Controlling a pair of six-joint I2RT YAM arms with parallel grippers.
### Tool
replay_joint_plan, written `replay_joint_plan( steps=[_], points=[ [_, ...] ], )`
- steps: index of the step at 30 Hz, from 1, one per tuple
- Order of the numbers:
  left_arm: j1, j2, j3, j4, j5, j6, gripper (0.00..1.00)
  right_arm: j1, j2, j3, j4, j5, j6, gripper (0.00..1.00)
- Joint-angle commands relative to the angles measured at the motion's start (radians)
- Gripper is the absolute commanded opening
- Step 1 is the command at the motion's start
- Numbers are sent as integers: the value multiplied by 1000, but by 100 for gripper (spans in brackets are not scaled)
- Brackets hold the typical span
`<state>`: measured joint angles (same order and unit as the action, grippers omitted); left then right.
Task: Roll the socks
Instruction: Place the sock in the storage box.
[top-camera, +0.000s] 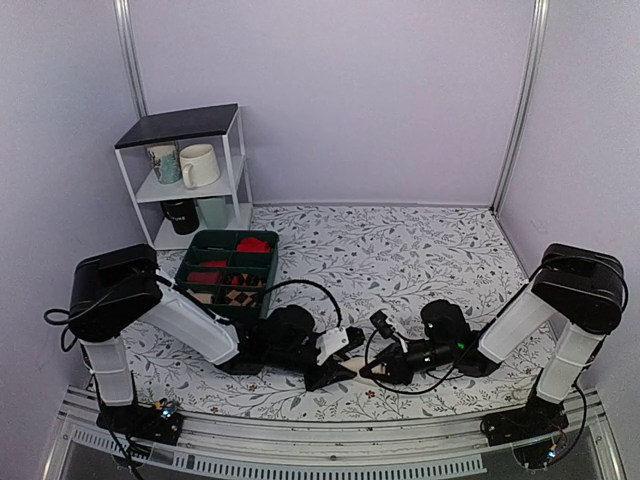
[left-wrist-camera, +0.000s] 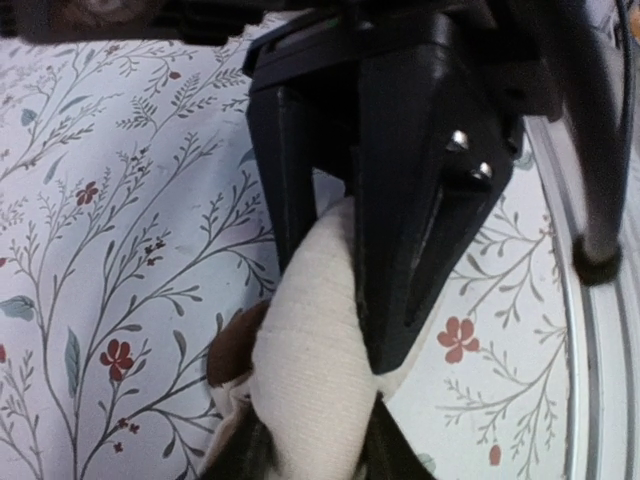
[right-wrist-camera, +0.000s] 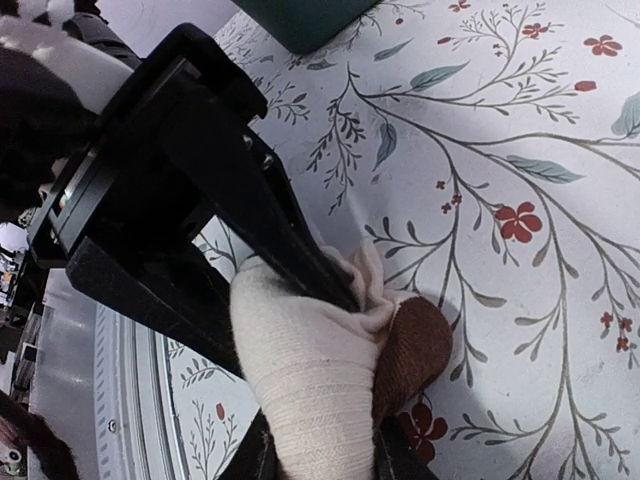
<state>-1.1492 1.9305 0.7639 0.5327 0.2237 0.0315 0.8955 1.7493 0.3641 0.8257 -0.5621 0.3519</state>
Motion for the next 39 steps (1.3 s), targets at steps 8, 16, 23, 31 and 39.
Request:
replay_joint_plan(
  steps=[8, 16, 23, 31, 39],
  points=[
    [-7, -441, -164, -396, -243, 5, 41, -43, -164, 79, -260, 26, -59, 1],
    [-2, -885, -249, -459, -483, -49, 73, -70, -192, 365, -510, -38, -242, 0],
    [54, -1113, -198, -580, -671, -104, 83, -90, 4, 739, -622, -105, -391, 0],
    [185, -1190, -175, -662, -793, -198, 99, -78, 283, 1093, -643, -195, -390, 0],
    [466, -1234, -181, -747, -877, -356, 99, -2, 517, 1397, -726, -211, -367, 0]
  ],
)
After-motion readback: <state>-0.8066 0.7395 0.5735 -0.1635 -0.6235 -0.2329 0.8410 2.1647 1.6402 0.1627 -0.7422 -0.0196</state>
